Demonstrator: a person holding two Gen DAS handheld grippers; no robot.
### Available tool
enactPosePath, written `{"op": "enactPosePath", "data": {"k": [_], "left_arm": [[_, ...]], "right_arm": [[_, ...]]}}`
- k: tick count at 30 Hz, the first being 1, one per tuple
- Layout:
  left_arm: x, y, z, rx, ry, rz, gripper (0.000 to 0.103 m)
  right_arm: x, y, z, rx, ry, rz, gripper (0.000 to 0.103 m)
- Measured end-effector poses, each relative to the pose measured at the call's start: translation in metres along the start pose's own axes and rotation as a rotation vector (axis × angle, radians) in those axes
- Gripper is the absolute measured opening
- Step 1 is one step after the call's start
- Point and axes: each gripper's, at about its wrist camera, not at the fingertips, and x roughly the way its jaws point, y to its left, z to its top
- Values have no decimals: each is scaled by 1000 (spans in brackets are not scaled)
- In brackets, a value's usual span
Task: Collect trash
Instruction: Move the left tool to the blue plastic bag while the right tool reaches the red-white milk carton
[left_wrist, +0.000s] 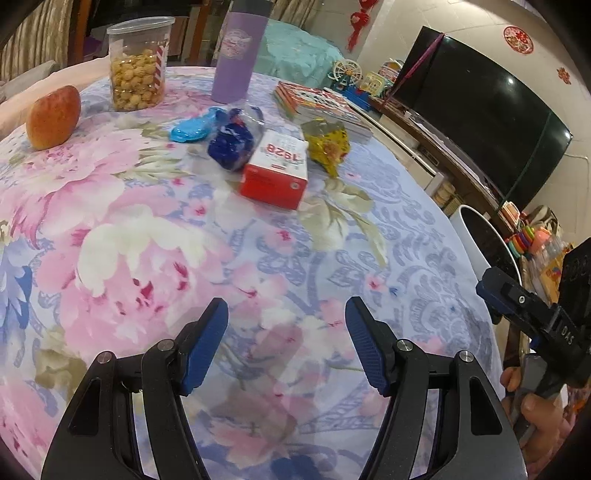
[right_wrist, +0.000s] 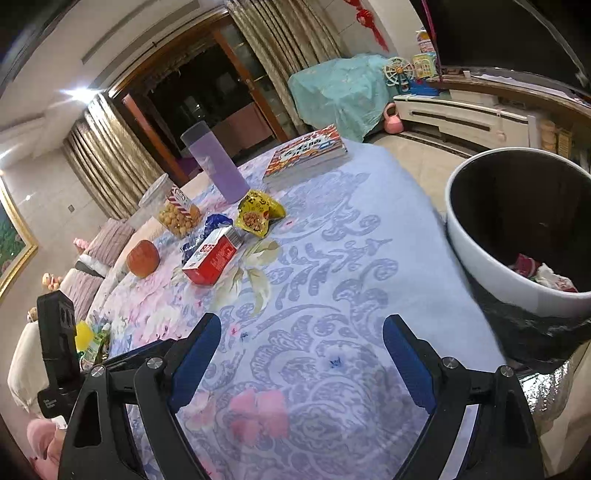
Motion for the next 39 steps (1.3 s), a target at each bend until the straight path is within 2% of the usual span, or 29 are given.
{"op": "enactPosePath", "data": {"k": [12, 20, 25, 28, 30, 37, 39], "left_arm": [[7, 37, 32, -53, -40, 45, 67], [32, 57, 67, -74, -47, 123, 67], [52, 43, 82, -43, -26, 100, 66], [58, 16, 81, 44, -18, 65, 66], [55, 5, 80, 91, -33, 81, 66], [30, 35, 88, 45, -41, 2, 66], [23, 39, 92, 57, -62, 26, 66]], "right_arm": [[24, 4, 9, 5, 21, 15, 91], [32, 9, 14, 18, 10, 26, 91], [36, 6, 17, 29, 16, 27, 91], [35, 1, 20, 46, 8, 25, 91], [34, -2, 23, 57, 1, 20, 91], [38, -3, 34, 66, -2, 28, 91], [38, -2, 36, 72, -8, 33, 91]]}}
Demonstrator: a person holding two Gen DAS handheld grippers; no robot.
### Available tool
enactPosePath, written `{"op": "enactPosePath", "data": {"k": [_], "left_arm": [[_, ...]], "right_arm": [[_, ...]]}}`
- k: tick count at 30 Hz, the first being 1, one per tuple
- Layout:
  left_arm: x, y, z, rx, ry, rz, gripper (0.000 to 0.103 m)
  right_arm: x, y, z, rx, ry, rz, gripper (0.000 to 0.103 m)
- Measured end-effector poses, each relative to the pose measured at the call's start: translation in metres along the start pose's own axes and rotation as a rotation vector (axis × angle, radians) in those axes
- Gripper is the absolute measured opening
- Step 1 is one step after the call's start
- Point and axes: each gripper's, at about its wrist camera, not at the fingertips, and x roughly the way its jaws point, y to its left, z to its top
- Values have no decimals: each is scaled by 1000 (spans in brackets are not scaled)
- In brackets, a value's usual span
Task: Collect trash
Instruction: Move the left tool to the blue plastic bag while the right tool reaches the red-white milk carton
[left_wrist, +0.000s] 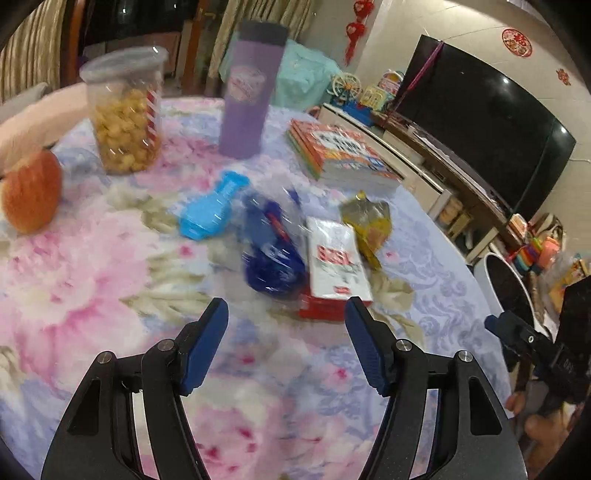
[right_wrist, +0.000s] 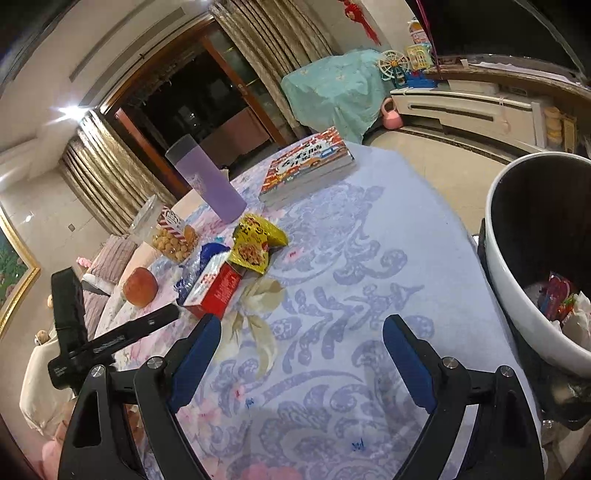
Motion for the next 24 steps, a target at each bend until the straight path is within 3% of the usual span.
{"op": "enactPosePath", "data": {"k": [2, 7, 11, 12, 18, 24], "left_arm": [[2, 8, 7, -7, -13, 29, 66], [31, 19, 20, -41, 24, 8, 64], [60, 21, 21, -44, 100, -55, 17], [62, 21, 20, -46, 105, -56, 14], [28, 36, 5, -63, 65, -61, 11], [-10, 64, -29, -100, 79, -59, 11]], "right_arm": [[2, 0, 1, 9, -5, 7, 91], [15, 7, -4, 16, 22, 17, 91], [19, 13, -9, 9, 40, 13, 91], [19, 15, -9, 8, 38, 12, 91], [23, 36, -10, -37, 27, 12, 88], [55, 79, -13, -127, 79, 41, 82]]}}
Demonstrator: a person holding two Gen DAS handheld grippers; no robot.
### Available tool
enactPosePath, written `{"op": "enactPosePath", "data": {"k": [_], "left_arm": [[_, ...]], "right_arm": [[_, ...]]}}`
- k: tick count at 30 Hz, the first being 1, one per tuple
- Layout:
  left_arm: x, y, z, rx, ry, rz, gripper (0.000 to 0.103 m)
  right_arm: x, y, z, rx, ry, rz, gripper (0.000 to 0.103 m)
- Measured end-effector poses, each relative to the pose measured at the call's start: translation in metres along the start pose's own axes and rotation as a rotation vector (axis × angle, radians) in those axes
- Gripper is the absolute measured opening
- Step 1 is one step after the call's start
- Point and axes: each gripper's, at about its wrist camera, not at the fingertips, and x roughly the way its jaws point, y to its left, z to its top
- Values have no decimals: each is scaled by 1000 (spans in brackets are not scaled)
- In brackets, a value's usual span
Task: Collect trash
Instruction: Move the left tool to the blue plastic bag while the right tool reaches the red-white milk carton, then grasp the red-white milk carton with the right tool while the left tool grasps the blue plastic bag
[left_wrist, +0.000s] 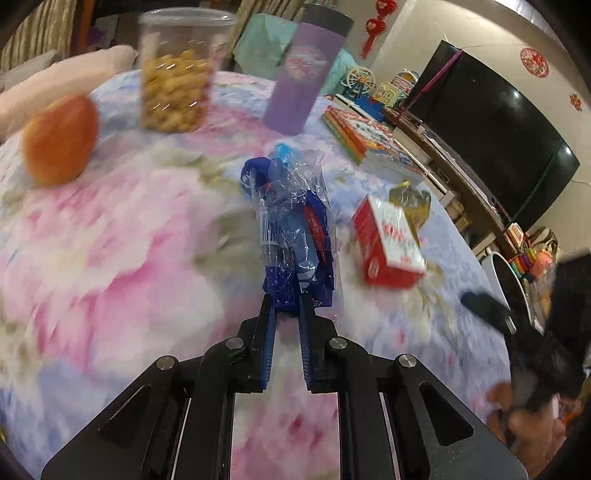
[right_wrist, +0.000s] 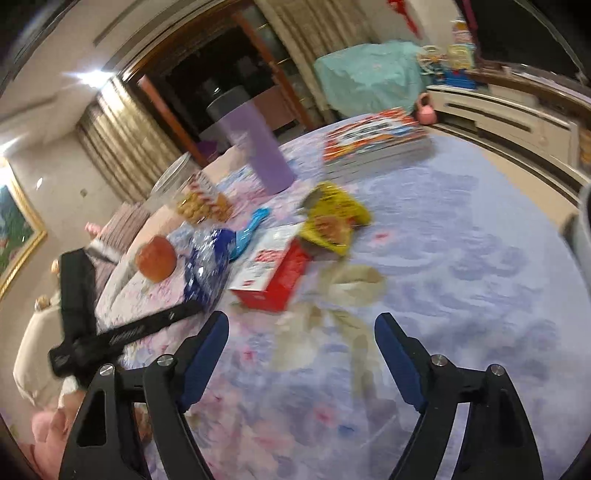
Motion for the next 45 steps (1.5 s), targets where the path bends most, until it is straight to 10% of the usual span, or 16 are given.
{"op": "enactPosePath", "data": {"k": [13, 16, 18, 25, 33, 37, 40, 45], "left_arm": [[-14, 10, -29, -5, 33, 44, 13], [-17, 8, -29, -15, 22, 59, 28], [-18, 7, -28, -19, 6, 75, 47], [-13, 0, -18, -50, -1, 52, 47], [-25, -23, -22, -87, -53, 46, 71], [-11, -31, -13, -77, -89, 124, 70], [4, -33, -9, -50, -84, 179, 32], [1, -56, -20, -14, -79, 148, 28]], "right_arm": [[84, 39, 17, -66, 67, -90, 66], [88, 33, 20, -59, 78, -80, 61], [82, 31, 20, -57, 76, -65, 60], [44, 15, 3, -21, 64, 2, 60], [-4, -2, -23, 16, 44, 38, 60], [-20, -9, -28, 24, 22, 35, 60], [-32, -16, -31, 34, 9, 35, 60], [-54, -28, -36, 41, -17, 23, 60]]}}
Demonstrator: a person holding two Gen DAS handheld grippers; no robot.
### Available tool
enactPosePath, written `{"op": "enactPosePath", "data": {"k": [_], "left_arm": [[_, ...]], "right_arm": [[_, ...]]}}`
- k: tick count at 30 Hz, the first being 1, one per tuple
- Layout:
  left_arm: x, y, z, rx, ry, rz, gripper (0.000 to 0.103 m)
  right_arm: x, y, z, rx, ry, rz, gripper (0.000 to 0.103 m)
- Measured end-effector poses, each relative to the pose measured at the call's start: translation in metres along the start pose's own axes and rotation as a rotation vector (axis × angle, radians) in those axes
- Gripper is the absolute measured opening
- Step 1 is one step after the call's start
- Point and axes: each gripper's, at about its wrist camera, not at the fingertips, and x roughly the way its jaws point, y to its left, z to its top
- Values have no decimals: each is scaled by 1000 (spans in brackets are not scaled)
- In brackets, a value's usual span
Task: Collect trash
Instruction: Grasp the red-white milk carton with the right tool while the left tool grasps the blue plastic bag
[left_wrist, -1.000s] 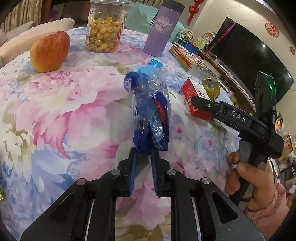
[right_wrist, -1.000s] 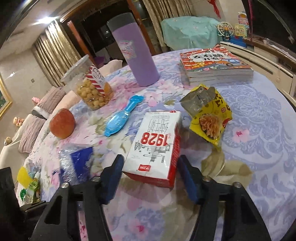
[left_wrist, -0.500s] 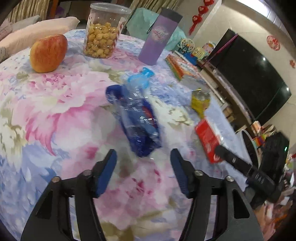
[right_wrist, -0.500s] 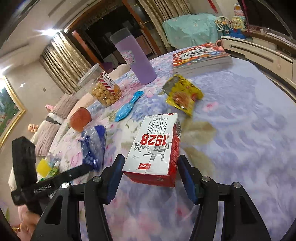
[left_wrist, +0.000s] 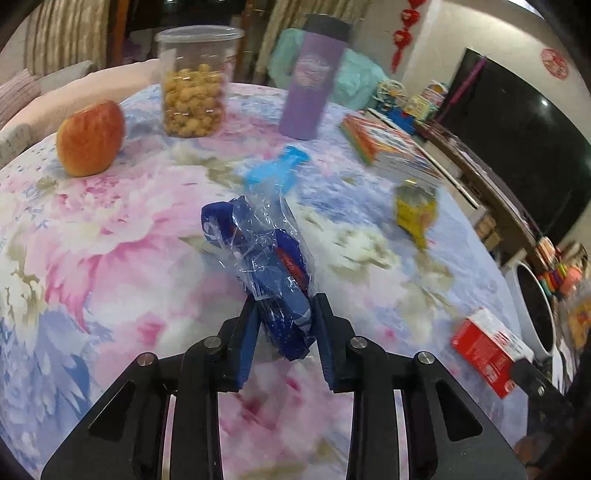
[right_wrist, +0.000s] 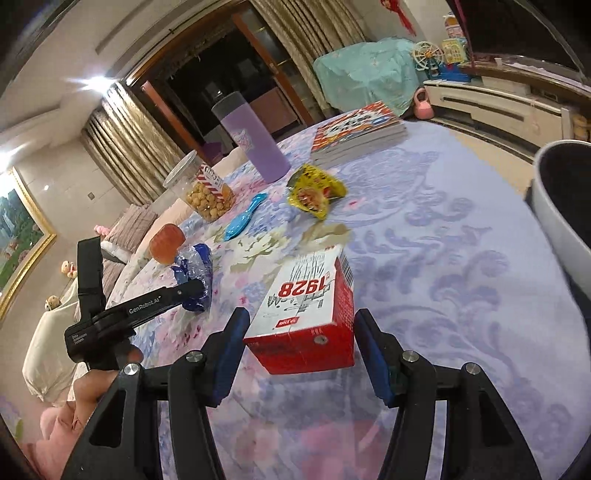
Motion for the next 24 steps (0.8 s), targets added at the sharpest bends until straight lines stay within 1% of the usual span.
{"op": "enactPosePath", "data": {"k": [6, 9, 11, 17, 20, 22, 24], "left_arm": [[-13, -50, -27, 112, 34, -89, 27], [-14, -63, -39, 137, 49, -111, 27], [-13, -66, -45, 144, 62, -116, 27], [-17, -70, -51, 159, 74, -118, 27], [-18, -73, -52, 173, 79, -119, 27], [-18, -77, -53, 181, 84, -123, 27], [-18, -83, -55, 200, 87, -128, 27]], "right_arm": [[-20, -13, -8, -2, -29, -26, 59], [-18, -19, -15, -23, 12, -55, 59], [-14, -22, -19, -37, 55, -78, 61], [-11, -24, -14, -57, 56, -119, 62], [2, -22, -9, -67, 84, -128, 63], [3, -21, -11, -87, 83, -150, 59], [1, -24, -11, -69, 81, -134, 57]]}}
